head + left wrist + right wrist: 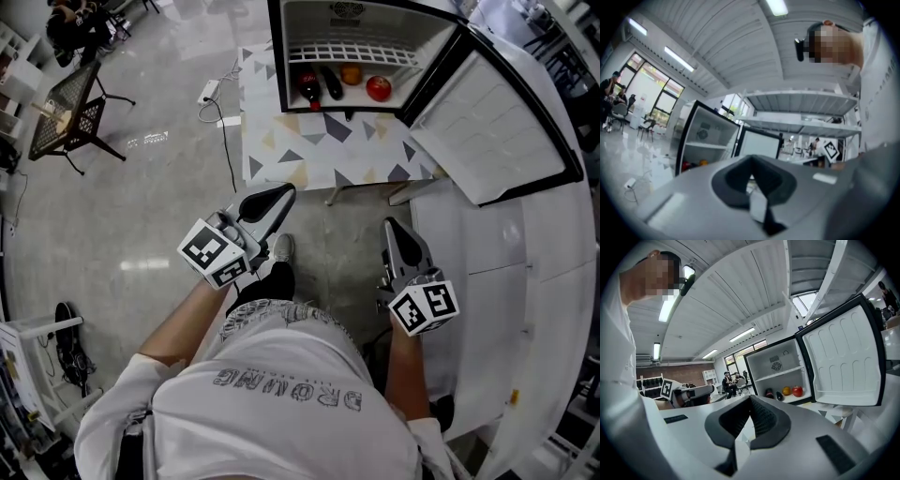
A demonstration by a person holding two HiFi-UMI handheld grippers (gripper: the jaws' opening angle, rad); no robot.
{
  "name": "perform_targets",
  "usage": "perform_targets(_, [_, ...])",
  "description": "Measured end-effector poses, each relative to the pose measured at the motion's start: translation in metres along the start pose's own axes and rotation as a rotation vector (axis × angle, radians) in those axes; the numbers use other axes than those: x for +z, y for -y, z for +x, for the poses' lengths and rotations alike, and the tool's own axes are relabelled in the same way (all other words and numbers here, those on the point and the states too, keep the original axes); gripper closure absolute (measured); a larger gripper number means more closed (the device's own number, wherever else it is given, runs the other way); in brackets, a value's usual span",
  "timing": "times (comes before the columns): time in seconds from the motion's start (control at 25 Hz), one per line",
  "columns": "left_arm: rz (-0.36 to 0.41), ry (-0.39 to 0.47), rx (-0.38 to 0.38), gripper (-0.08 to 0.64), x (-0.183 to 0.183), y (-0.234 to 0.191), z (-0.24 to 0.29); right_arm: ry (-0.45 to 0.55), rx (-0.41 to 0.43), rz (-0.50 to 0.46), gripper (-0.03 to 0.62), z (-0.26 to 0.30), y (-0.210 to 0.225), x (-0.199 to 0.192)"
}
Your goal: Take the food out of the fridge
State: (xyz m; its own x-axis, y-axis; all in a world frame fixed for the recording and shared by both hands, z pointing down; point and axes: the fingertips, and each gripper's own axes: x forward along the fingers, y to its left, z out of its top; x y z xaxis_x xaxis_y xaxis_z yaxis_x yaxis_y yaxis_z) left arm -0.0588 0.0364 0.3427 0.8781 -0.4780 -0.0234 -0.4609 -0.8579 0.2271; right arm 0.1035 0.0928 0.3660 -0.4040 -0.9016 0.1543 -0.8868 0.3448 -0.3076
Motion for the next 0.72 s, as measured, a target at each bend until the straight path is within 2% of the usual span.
perform_targets(0.72, [-0.015, -0.036, -0.051, 0.552, 0.013, -0.117, 0.050, -0.031, -0.060, 0.006, 0.603, 0.120, 0.026, 0.020])
